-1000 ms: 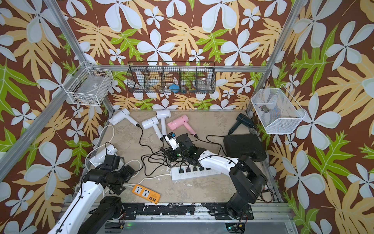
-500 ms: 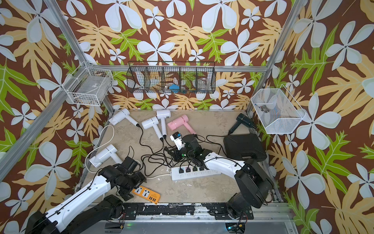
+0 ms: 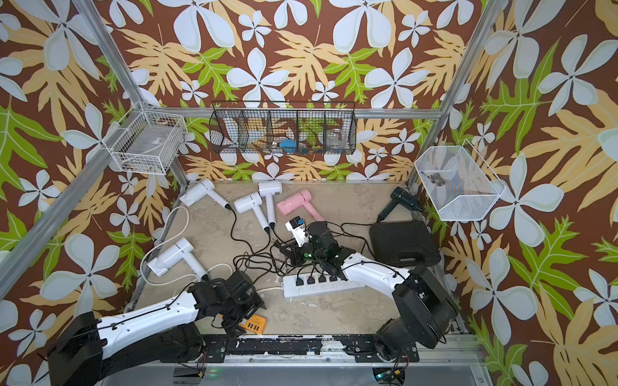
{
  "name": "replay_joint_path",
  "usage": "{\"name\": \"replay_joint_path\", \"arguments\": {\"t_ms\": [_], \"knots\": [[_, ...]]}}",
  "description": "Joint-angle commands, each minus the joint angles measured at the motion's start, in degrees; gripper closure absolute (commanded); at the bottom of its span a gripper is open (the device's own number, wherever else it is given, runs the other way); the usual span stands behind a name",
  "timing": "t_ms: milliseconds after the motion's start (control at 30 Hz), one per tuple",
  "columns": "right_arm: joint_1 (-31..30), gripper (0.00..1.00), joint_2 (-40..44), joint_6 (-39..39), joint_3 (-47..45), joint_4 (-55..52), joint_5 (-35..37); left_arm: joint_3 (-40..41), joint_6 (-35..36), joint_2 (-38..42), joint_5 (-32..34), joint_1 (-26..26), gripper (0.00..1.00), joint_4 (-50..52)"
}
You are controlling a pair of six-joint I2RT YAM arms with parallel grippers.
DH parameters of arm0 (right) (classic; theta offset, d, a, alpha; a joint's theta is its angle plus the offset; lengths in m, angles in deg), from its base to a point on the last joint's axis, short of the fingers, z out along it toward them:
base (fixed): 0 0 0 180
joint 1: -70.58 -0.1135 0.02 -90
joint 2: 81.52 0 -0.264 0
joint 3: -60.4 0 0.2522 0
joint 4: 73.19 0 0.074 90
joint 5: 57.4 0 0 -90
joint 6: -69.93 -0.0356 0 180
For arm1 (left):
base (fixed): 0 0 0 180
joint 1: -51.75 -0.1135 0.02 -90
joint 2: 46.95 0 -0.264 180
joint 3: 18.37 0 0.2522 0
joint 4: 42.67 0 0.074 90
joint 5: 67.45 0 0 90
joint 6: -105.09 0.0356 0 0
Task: Charge the blow dryers
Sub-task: Adjust the socket at the center of the board, then insert the plug into the socket.
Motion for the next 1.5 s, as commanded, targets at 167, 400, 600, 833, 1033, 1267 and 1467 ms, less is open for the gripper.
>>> {"name": "replay_joint_path", "arguments": {"t_ms": [167,400,600,833,1033,1267,1467], "knots": [[0.1,1.0,0.7,-0.2,-0.9,2.4,-0.8,0.9,0.9,-8.0,4.5,-0.6,0.05,-14.5],[0.5,1.0,1.3,-0.1,-1.2,2.5,-0.9,-5.1,13.1,-11.4,9.7,-5.1,0.05,-13.6],[1.0,1.0,1.4,0.1,-1.4,2.4,-0.9,-6.9,18.1,-9.0,10.0,-6.4,0.06,-12.1],[1.0,1.0,1.3,0.7,-1.1,3.3,-3.5,-4.6,17.6,4.4,10.8,-5.8,0.06,-7.9],[0.4,1.0,1.0,1.3,1.1,2.5,-5.5,-6.0,24.2,13.4,19.7,-6.1,0.05,-2.7],[-2.0,1.0,0.6,4.4,4.5,-3.0,-9.0,-16.9,41.7,16.1,27.7,-8.0,0.04,0.2],[-2.4,1.0,-1.2,4.6,6.7,-5.6,-14.7,-21.9,54.2,18.3,24.6,-8.8,0.0,-5.0]]}}
